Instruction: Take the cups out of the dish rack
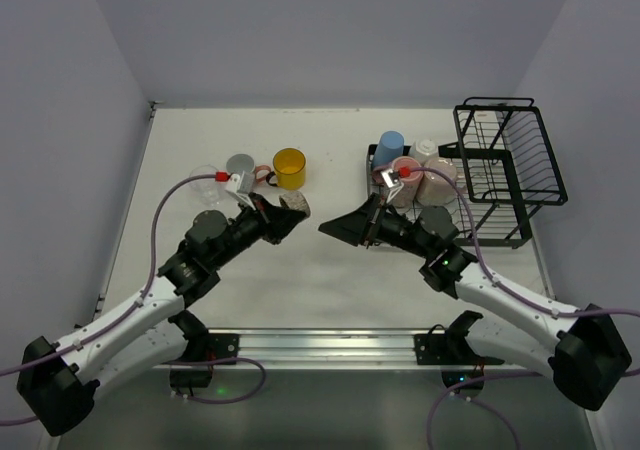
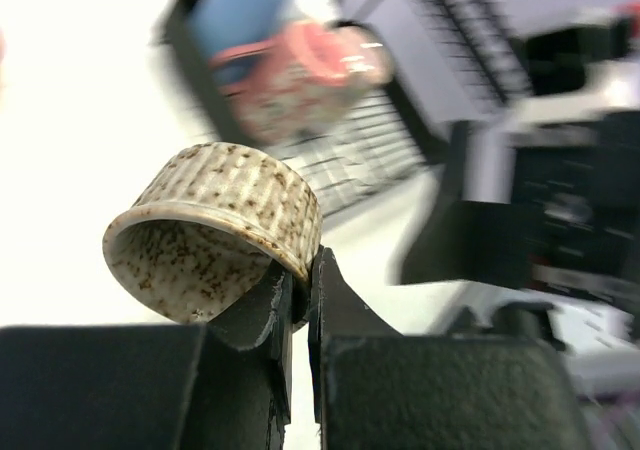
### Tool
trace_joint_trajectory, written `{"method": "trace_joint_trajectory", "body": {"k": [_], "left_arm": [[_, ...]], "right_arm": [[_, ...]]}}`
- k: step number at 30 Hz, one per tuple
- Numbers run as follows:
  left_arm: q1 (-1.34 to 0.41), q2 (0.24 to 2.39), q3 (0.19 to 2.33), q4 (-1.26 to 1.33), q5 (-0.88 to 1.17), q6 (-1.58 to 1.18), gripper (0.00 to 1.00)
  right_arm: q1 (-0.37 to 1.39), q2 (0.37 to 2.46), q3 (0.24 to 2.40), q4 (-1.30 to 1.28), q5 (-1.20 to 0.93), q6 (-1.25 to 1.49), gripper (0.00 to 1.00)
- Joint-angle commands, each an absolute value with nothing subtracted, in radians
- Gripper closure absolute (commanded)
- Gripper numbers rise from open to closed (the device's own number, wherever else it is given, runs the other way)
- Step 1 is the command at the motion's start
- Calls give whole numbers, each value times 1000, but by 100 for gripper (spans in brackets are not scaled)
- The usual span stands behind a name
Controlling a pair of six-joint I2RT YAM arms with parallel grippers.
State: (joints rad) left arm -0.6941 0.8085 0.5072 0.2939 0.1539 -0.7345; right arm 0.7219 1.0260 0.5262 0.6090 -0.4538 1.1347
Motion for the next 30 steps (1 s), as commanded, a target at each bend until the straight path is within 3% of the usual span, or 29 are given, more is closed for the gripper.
{"method": "trace_joint_trajectory", "body": {"k": [1, 6, 11, 17, 28, 30], "left_arm": [[-687, 830, 618, -109, -144, -646, 100], [-608, 1006, 718, -359, -255, -612, 100], [-336, 1097, 731, -377, -156, -528, 100], [-264, 1258, 830, -480, -253, -477, 100], [-81, 1486, 883, -499, -255, -413, 100], [-63, 1506, 890, -503, -253, -399, 94]], "right_arm": [[727, 936, 580, 439, -353, 1005, 1], [726, 859, 597, 203, -224, 870, 1], [729, 865, 663, 3, -218, 732, 1], [733, 868, 635, -6, -230, 719, 1], [744, 805, 600, -50, -221, 669, 1], [744, 801, 598, -55, -215, 655, 1]]}}
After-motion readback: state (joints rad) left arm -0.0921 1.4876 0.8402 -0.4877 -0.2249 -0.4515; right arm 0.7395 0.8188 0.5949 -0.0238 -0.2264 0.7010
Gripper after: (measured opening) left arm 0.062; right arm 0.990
